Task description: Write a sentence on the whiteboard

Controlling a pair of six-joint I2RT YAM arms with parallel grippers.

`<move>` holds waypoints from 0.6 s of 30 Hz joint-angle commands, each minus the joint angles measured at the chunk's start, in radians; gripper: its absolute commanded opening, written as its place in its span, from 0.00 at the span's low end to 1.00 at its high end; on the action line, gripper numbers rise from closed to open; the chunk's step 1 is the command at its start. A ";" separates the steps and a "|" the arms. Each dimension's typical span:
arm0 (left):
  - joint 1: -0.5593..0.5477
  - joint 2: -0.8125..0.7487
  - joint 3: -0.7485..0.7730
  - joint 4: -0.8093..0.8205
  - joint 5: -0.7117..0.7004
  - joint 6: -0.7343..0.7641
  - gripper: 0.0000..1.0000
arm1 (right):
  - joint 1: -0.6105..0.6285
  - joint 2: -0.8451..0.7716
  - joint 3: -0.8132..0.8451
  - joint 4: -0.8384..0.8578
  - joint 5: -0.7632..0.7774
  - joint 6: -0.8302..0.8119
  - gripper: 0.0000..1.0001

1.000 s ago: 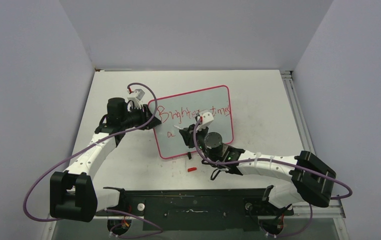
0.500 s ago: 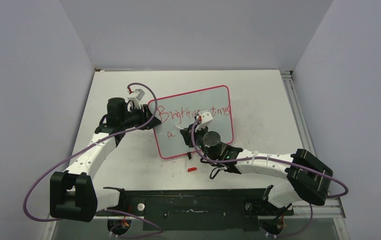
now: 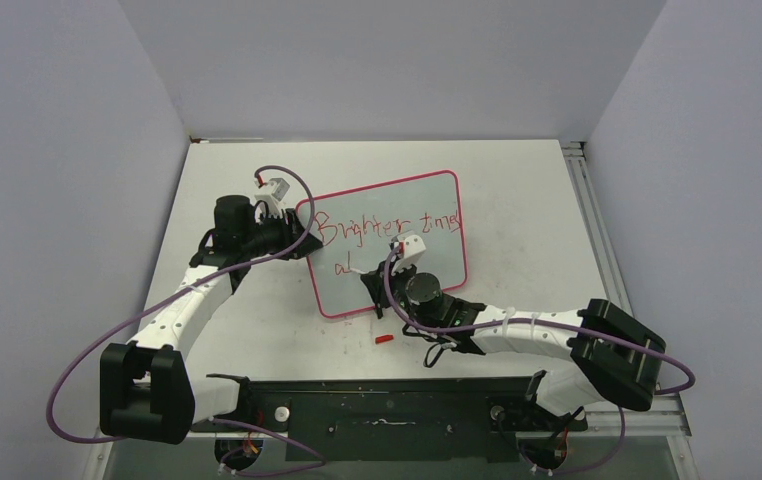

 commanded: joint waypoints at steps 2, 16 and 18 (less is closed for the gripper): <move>0.001 -0.020 0.039 0.034 0.044 -0.007 0.34 | 0.005 -0.016 -0.022 -0.011 0.016 0.022 0.05; 0.001 -0.016 0.040 0.034 0.044 -0.008 0.34 | 0.005 -0.015 0.013 0.045 0.051 0.009 0.05; 0.001 -0.017 0.040 0.034 0.045 -0.008 0.34 | 0.005 -0.018 0.017 0.055 0.062 0.004 0.05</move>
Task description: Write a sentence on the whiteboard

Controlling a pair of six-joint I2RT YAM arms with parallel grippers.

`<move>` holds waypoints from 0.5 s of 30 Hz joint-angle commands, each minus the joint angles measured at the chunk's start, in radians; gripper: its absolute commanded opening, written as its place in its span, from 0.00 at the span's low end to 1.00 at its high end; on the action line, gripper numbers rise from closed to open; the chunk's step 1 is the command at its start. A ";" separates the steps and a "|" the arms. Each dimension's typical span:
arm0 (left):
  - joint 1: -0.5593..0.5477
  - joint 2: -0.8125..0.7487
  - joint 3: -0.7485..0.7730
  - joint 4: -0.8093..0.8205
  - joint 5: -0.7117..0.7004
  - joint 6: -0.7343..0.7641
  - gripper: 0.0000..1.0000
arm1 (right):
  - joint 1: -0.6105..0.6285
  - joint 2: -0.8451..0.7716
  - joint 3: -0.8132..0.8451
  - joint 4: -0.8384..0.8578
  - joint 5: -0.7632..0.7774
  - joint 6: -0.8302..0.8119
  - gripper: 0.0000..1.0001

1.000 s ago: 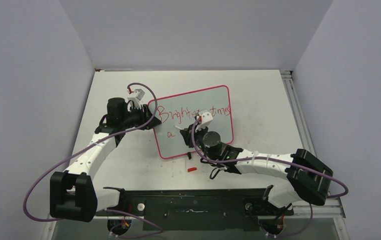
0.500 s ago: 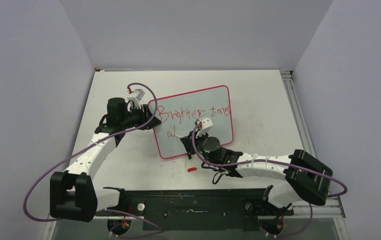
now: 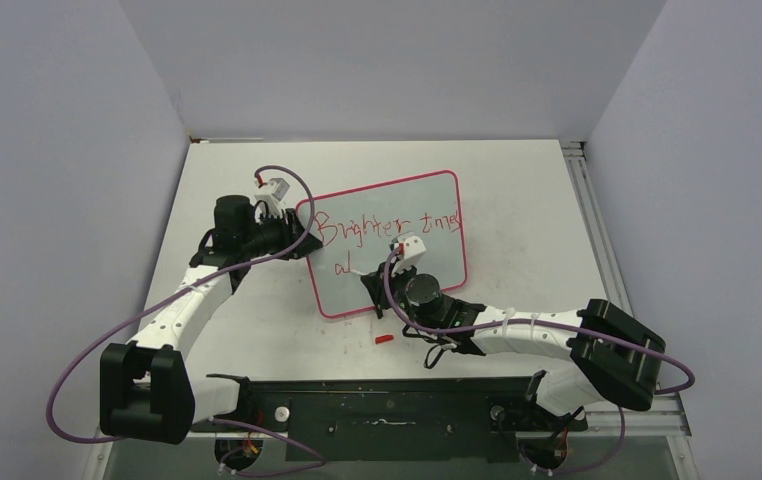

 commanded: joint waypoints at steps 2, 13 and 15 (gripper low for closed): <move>0.002 -0.016 0.040 0.034 0.044 -0.008 0.34 | -0.003 -0.018 0.034 0.061 0.067 -0.017 0.05; 0.001 -0.019 0.040 0.034 0.044 -0.007 0.34 | -0.014 -0.035 0.039 0.076 0.103 -0.035 0.05; 0.001 -0.018 0.040 0.034 0.043 -0.007 0.34 | -0.016 -0.044 0.034 0.078 0.112 -0.037 0.05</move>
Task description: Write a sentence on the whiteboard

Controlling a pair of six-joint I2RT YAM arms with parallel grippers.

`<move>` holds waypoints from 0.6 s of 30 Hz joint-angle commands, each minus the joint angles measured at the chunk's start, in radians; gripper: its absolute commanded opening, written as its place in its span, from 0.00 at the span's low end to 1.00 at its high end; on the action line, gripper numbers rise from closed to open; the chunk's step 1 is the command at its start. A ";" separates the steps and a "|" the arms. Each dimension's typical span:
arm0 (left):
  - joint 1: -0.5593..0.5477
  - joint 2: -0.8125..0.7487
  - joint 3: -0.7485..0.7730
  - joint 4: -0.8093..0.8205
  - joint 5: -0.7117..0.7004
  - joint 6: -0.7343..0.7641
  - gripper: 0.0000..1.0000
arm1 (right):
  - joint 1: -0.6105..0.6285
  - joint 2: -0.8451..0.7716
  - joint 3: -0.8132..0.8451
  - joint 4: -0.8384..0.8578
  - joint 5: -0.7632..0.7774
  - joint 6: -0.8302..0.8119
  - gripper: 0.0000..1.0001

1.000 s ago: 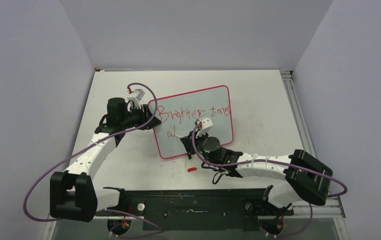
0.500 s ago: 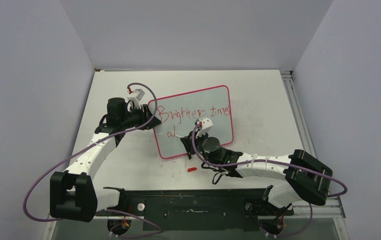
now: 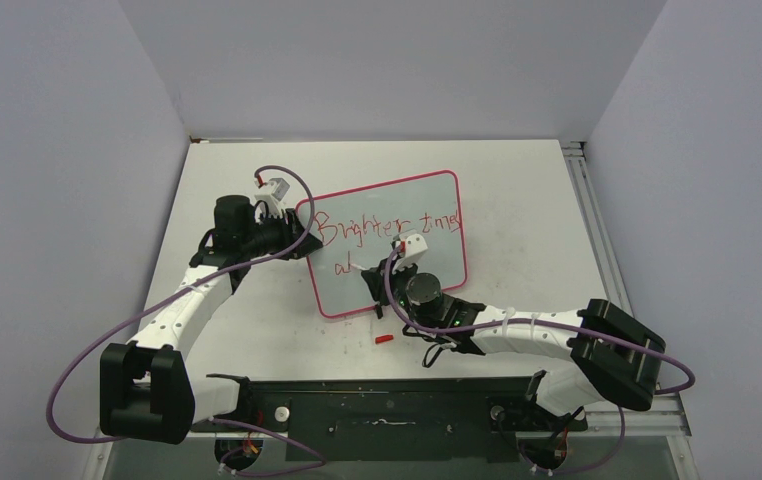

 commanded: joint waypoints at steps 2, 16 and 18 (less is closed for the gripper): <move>0.001 -0.019 0.040 0.034 0.044 -0.006 0.34 | -0.018 -0.050 0.022 0.044 0.077 -0.020 0.05; 0.002 -0.018 0.040 0.035 0.042 -0.006 0.34 | -0.022 -0.065 -0.016 -0.007 0.070 0.005 0.05; 0.001 -0.019 0.040 0.034 0.042 -0.006 0.34 | -0.020 -0.065 -0.024 -0.014 0.065 0.010 0.05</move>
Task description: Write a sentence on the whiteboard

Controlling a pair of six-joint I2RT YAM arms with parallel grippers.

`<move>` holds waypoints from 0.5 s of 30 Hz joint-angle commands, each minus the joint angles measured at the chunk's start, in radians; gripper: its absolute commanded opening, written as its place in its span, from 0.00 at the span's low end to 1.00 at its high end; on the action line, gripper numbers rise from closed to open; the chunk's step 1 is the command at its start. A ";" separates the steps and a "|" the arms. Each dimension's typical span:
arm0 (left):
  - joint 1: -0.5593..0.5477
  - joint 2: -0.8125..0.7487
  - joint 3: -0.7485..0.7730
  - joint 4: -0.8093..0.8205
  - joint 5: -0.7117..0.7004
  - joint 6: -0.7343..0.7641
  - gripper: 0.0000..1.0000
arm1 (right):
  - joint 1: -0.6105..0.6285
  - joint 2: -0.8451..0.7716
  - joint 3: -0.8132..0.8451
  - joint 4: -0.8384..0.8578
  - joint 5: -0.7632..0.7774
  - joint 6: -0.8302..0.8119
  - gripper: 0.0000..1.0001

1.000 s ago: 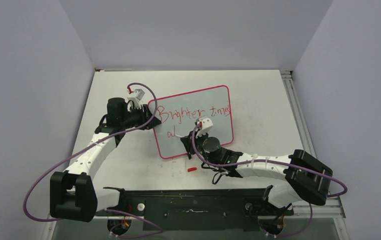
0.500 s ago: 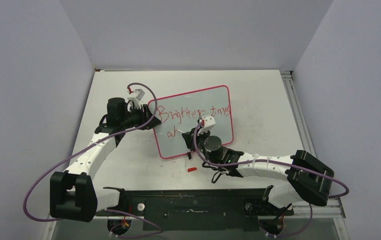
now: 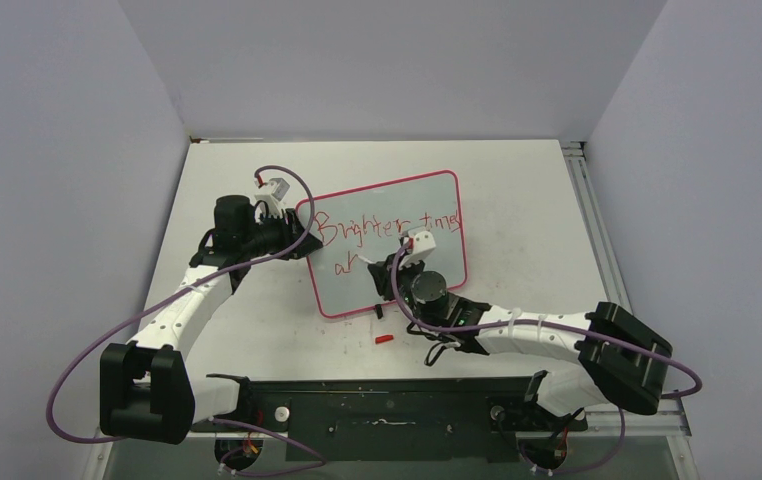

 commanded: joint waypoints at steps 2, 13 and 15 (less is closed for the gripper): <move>0.001 -0.019 0.040 0.034 0.042 -0.006 0.34 | -0.003 -0.033 -0.025 -0.014 0.014 0.021 0.05; 0.001 -0.021 0.040 0.034 0.041 -0.006 0.34 | 0.018 -0.035 -0.056 -0.035 0.007 0.055 0.05; 0.001 -0.020 0.040 0.034 0.040 -0.006 0.34 | 0.019 -0.040 -0.057 -0.035 0.011 0.055 0.05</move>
